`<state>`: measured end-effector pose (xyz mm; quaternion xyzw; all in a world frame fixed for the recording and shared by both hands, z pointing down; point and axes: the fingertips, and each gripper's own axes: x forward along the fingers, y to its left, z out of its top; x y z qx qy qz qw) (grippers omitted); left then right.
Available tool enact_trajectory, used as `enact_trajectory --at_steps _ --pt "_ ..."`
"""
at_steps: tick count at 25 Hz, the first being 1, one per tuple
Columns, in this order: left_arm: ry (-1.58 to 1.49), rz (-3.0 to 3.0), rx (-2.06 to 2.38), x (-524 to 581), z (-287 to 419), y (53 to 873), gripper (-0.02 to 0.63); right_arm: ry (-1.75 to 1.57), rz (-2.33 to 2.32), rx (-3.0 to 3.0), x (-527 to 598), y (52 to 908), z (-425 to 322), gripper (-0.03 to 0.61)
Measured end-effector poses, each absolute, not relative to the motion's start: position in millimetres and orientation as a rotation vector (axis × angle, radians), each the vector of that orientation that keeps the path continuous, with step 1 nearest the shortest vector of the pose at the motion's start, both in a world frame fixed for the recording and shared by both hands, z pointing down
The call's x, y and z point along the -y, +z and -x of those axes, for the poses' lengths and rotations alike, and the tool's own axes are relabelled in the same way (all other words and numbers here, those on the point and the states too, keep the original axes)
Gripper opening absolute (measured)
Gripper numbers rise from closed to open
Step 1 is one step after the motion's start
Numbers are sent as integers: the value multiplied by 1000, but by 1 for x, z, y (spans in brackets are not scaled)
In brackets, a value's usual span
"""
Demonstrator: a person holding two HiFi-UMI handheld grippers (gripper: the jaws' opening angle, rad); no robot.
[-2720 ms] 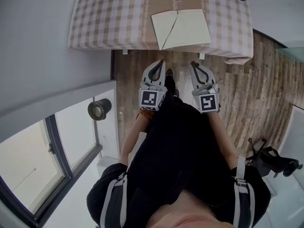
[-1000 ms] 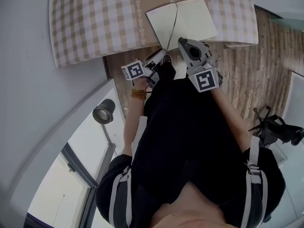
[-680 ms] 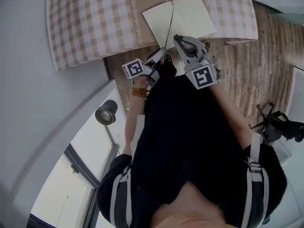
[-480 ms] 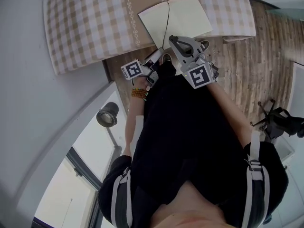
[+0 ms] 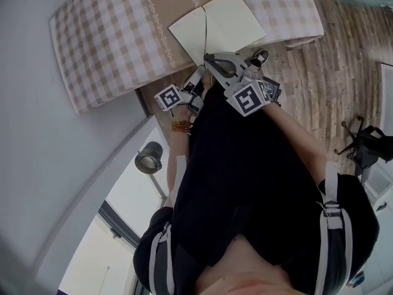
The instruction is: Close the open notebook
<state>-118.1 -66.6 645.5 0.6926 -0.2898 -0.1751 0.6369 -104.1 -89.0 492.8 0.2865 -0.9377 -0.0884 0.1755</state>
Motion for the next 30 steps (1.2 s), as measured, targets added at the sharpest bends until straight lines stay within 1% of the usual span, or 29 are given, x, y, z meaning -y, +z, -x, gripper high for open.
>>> enact_trajectory --at_steps 6,8,9,10,11,16,24,30 --pt "-440 -1562 659 78 116 642 164 -257 -804 2653 96 495 101 6" --pt "-445 -1551 660 81 118 640 132 -246 -809 2651 99 494 102 6" --pt "-439 -1560 666 78 119 641 132 -232 -821 2652 97 494 101 6" --pt "-435 -1569 674 75 119 642 113 -220 -833 2654 93 493 99 6" --pt "-439 -1566 682 72 119 644 72 -215 -844 2655 91 492 97 6" --pt "-467 -1515 701 71 123 647 41 -200 -850 2669 93 496 96 6" --pt "-482 -1560 666 83 138 654 20 -255 -904 2661 96 506 110 6" --pt "-514 -1513 700 73 124 640 18 -208 -843 2666 91 498 93 6"
